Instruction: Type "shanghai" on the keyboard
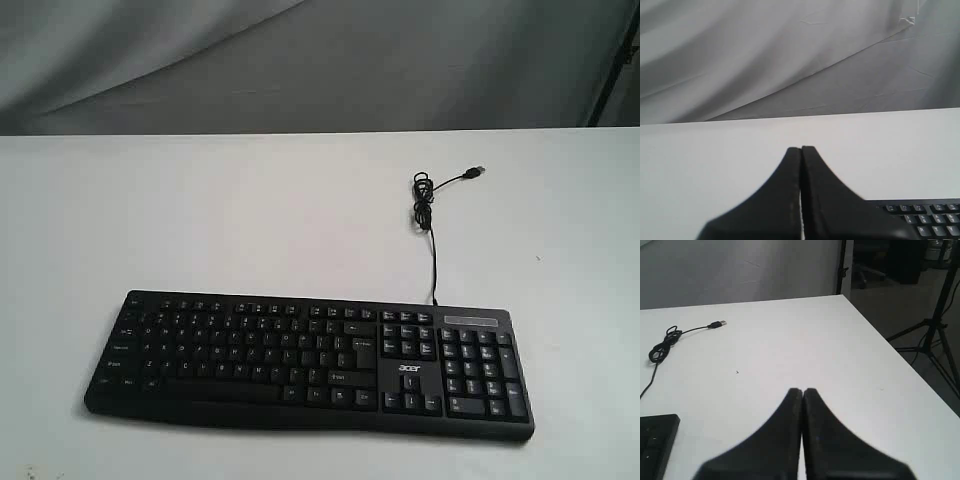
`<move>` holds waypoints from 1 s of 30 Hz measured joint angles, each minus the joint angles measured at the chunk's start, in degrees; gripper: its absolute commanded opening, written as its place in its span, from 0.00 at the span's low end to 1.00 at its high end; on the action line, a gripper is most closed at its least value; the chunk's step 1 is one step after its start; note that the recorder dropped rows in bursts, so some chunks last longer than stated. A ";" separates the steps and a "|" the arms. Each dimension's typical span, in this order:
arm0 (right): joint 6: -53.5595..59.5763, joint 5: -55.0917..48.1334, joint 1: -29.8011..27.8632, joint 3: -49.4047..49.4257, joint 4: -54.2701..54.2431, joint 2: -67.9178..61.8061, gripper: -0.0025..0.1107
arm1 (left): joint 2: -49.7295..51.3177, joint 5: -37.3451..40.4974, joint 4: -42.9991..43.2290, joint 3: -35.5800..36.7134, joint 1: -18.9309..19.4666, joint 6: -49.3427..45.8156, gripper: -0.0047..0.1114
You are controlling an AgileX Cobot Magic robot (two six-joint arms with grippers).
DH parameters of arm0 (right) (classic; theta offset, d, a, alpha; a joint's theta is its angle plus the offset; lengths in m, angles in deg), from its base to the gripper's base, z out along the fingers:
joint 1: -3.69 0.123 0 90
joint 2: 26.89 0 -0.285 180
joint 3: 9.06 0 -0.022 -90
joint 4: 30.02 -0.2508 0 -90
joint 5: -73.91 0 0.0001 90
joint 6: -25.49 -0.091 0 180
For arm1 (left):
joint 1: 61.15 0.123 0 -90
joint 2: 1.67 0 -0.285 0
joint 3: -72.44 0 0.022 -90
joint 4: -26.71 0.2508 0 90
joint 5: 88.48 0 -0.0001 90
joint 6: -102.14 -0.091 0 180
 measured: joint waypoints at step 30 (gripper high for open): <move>0.00 15.10 0.00 0.00 0.00 0.00 0.02 | 0.00 0.00 0.00 0.00 0.00 0.00 0.04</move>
